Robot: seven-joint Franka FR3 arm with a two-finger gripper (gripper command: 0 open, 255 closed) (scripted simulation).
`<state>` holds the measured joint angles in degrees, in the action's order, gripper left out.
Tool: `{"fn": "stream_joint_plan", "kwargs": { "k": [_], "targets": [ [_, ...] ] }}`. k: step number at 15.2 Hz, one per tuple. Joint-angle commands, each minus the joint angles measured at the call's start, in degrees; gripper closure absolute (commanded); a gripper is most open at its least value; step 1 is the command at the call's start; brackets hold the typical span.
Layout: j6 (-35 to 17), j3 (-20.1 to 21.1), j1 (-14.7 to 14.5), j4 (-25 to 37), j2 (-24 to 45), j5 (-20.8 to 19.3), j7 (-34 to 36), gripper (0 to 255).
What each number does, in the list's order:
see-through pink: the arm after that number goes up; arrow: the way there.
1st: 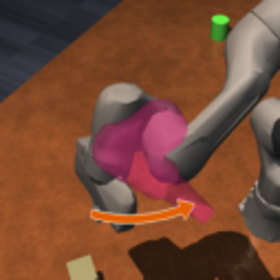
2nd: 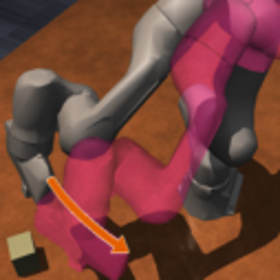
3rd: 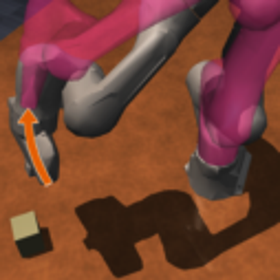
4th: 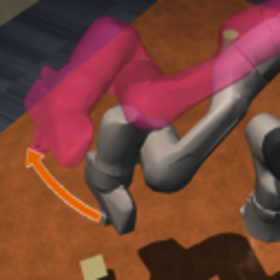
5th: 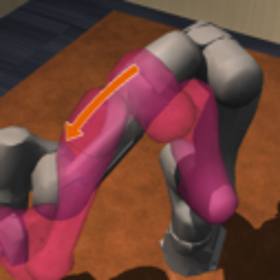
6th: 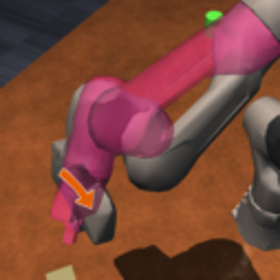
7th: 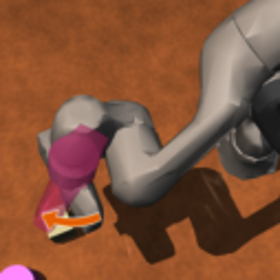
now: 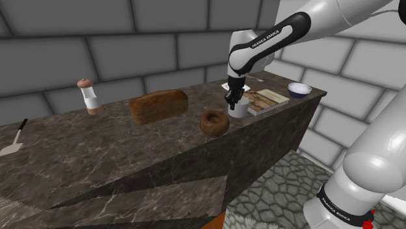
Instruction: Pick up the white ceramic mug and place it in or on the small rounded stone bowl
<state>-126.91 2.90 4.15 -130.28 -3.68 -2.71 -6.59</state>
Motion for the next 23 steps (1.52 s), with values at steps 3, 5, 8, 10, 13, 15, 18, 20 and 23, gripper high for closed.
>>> {"fn": "stream_joint_plan", "kwargs": {
  "k": [3, 5, 8, 10, 13, 15, 18, 20, 23],
  "targets": [
    [3.18, 0.0, -0.02, 1.78, -1.38, 0.19, -0.22, 255],
    [4.73, -0.01, -0.03, 2.67, -2.05, 0.27, -0.32, 255],
    [7.04, -0.02, -0.04, 4.09, -2.95, 0.38, -0.46, 255],
    [8.59, -0.03, -0.05, 5.09, -3.49, 0.44, -0.55, 255],
    [10.9, -0.03, -0.06, 6.69, -4.2, 0.53, -0.67, 255],
    [12.43, -0.04, -0.06, 7.82, -4.62, 0.58, -0.75, 255],
    [14.74, -0.05, -0.06, 9.59, -5.14, 0.64, -0.86, 255],
    [16.27, -0.06, -0.07, 10.84, -5.43, 0.68, -0.93, 255],
    [18.57, -0.06, -0.07, 12.8, -5.78, 0.72, -1.03, 255]
  ]
}}
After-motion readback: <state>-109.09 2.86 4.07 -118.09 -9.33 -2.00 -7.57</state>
